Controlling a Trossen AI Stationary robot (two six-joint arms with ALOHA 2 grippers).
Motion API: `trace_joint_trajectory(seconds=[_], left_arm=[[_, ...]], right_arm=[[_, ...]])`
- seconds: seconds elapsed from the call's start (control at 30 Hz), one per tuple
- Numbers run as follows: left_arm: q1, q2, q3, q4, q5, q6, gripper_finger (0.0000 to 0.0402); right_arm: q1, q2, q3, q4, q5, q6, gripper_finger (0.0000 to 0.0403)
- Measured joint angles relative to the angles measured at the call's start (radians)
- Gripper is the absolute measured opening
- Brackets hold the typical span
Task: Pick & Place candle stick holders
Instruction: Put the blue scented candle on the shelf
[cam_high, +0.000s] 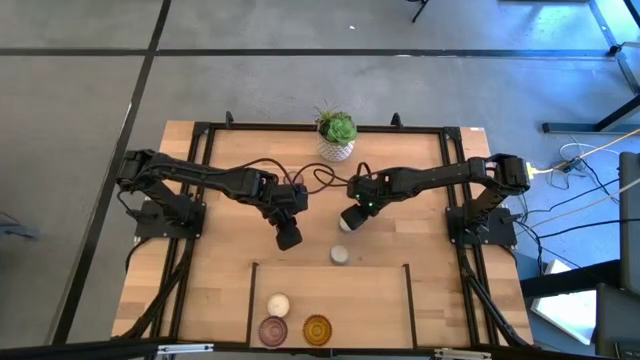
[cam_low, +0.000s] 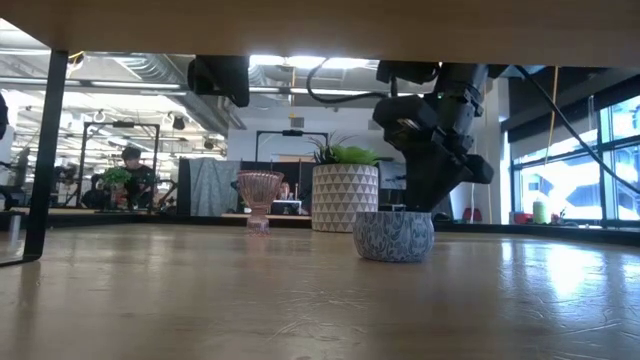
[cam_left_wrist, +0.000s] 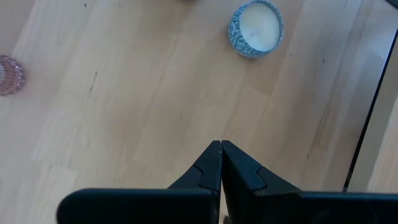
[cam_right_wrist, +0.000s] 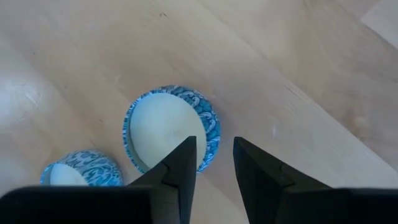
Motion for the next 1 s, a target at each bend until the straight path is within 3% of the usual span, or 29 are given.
trace_joint_trajectory(seconds=[0.73,1.0], left_arm=[[0.0,-0.001,0.0,-0.001,0.0,0.001,0.0002],[0.0,-0.001,0.0,-0.001,-0.001,0.001,0.0002]], right_arm=[[0.007,0.046,0.0,0.006,-0.049,0.048,0.0107],[0.007,0.047,0.0,-0.007,-0.047,0.055,0.0049]])
